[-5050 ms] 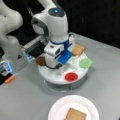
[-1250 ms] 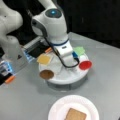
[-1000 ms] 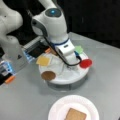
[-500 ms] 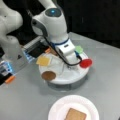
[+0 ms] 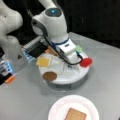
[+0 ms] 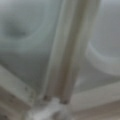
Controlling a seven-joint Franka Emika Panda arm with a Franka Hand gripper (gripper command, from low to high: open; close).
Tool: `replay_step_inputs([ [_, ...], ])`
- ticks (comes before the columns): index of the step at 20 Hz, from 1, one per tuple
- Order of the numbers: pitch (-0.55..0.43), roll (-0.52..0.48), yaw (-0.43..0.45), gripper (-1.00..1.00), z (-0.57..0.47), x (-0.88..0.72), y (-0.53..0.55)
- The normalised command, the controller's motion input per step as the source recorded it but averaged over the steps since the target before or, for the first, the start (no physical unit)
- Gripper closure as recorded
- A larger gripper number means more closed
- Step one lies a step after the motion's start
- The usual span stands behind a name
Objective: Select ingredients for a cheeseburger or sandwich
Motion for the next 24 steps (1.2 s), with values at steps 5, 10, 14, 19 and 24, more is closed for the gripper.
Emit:
replay_step_inputs([
  [5,0.204,0.042,0.206,-1.0,-0.38,0.38,0.15],
  [10,0.274,0.001,-0.055,-1.0,-0.32,0.29,0.12],
  [14,0.272,-0.032,-0.148,-1.0,-0.26,0.24,0.19],
  [19,0.286,-0.046,-0.079,-1.0,-0.19,0.24,0.25],
  [24,0.281,-0.05,-0.016,-1.0,-0.13,0.26,0.26],
])
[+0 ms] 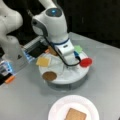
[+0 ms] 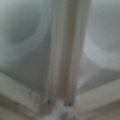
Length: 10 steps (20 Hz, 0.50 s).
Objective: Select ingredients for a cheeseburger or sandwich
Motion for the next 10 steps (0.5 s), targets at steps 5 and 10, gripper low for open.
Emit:
replay_step_inputs([
  [5,0.33,-0.057,-0.02,-1.0,0.05,0.23,0.22],
  [10,0.309,-0.067,0.018,-1.0,0.25,0.23,0.16],
])
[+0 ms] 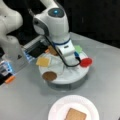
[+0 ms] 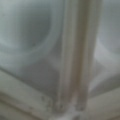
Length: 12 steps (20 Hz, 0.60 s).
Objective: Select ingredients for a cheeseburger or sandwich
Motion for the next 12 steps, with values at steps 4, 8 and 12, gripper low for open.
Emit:
replay_step_inputs([
  [4,0.244,-0.086,0.067,-1.0,0.24,0.23,0.09],
  [8,0.199,-0.095,0.073,-1.0,0.19,0.22,0.03],
  [12,0.195,-0.099,0.056,-1.0,0.18,0.2,0.0],
])
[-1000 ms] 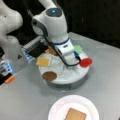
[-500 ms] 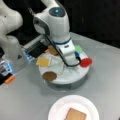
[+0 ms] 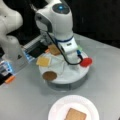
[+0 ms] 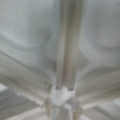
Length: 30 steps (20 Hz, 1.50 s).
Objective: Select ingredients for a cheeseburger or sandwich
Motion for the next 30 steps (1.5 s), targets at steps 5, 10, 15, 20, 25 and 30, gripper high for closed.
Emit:
replay_step_inputs([
  [5,0.207,-0.096,0.02,-1.0,0.23,0.17,-0.02],
  [10,0.174,-0.066,-0.043,-1.0,0.25,0.16,-0.04],
  [15,0.089,-0.082,-0.191,-1.0,0.18,0.12,-0.04],
  [20,0.021,-0.081,-0.337,-1.0,0.13,0.05,0.03],
  [25,0.014,-0.077,-0.477,-1.0,0.14,-0.03,0.06],
  [30,-0.005,-0.095,-0.439,-1.0,0.15,0.01,-0.02],
])
